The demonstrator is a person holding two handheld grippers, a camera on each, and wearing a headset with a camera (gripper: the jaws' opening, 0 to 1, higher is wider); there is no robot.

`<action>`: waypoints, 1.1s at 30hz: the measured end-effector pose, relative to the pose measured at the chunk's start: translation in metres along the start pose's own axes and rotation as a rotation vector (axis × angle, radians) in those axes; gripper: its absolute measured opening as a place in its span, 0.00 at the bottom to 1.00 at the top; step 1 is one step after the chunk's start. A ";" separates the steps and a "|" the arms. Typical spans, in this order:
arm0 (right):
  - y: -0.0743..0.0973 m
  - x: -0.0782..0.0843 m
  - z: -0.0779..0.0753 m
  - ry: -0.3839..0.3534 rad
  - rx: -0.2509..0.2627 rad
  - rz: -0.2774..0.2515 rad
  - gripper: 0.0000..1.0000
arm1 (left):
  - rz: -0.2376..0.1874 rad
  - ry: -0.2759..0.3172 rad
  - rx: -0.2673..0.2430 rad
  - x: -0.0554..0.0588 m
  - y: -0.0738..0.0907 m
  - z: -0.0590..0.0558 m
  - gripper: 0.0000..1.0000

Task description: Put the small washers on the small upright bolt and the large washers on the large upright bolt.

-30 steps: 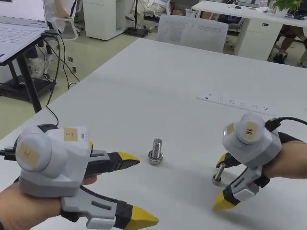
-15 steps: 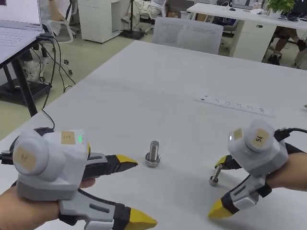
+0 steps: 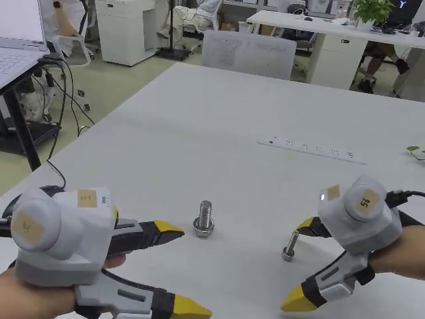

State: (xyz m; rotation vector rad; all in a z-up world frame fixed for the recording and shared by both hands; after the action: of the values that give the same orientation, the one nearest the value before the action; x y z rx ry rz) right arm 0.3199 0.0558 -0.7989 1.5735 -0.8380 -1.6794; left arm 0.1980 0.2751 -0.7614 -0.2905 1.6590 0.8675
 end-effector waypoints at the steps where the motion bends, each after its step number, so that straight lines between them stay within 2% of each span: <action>1: 0.001 -0.001 0.001 -0.002 0.003 -0.009 0.92 | 0.000 0.001 0.001 0.000 0.000 0.000 0.72; 17: 0.012 0.000 0.023 -0.037 0.058 -0.112 0.94 | 0.014 -0.001 0.016 0.000 -0.004 0.004 0.72; 33: 0.030 0.018 0.055 -0.119 0.117 -0.188 0.95 | 0.028 -0.009 0.035 0.005 -0.008 0.007 0.73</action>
State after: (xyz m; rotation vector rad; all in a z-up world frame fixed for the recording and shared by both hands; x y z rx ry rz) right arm 0.2653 0.0245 -0.7803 1.6890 -0.8845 -1.9037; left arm 0.2066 0.2760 -0.7692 -0.2395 1.6710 0.8590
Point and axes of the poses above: the centre of the closed fingertips' face, and the gripper's own axes: y roughly backward along the fingers, z roughly to its left, x roughly out of its underside, the point moved 8 cm from there along y, roughly backward along the fingers, and after that the axes turned 7 degrees about -x, right-handed, at the moved point
